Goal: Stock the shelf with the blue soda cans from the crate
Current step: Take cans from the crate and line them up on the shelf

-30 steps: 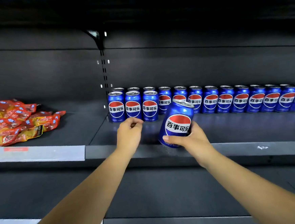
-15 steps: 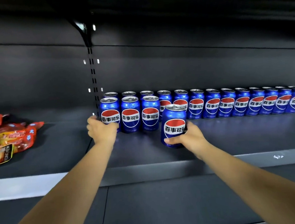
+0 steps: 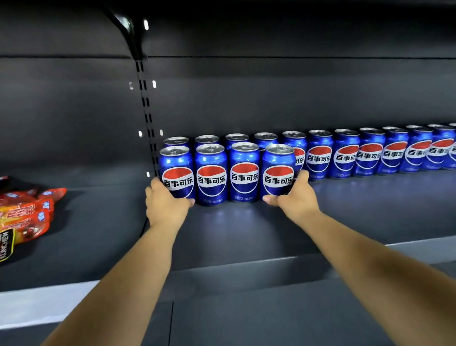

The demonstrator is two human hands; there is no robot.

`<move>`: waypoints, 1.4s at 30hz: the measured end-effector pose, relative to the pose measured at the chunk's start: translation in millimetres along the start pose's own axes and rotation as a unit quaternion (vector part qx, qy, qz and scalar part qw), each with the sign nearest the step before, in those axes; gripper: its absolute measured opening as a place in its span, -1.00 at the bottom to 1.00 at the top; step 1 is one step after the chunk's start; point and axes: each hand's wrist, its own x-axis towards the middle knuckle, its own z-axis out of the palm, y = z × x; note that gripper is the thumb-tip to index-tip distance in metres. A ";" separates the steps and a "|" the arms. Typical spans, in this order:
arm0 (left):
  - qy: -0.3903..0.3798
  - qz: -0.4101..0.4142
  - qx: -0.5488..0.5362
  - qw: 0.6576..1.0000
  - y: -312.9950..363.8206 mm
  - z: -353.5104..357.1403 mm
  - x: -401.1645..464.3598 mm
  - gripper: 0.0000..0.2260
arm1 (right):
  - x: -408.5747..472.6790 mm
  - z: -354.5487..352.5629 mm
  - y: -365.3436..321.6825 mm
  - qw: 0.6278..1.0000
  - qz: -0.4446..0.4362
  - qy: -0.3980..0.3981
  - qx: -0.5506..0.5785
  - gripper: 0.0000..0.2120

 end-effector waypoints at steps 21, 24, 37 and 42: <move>-0.007 0.007 0.011 1.000 6.4 -6.7 -15.2 -0.13 | 1.8 0.9 4.9 0.967 0.008 0.036 -0.254 -0.46; 0.000 0.009 0.040 0.999 15.7 -14.7 -26.2 -0.15 | -14.1 -6.6 -5.6 0.963 -0.005 0.026 -0.268 -0.49; -0.006 0.123 0.205 0.971 78.9 -21.4 -154.8 -0.26 | -111.2 -81.3 -25.6 0.906 -0.116 -0.021 -0.406 -0.57; -0.044 0.132 0.298 0.944 91.6 -14.1 -221.7 -0.29 | -144.7 -114.0 -13.1 0.889 -0.151 -0.031 -0.432 -0.55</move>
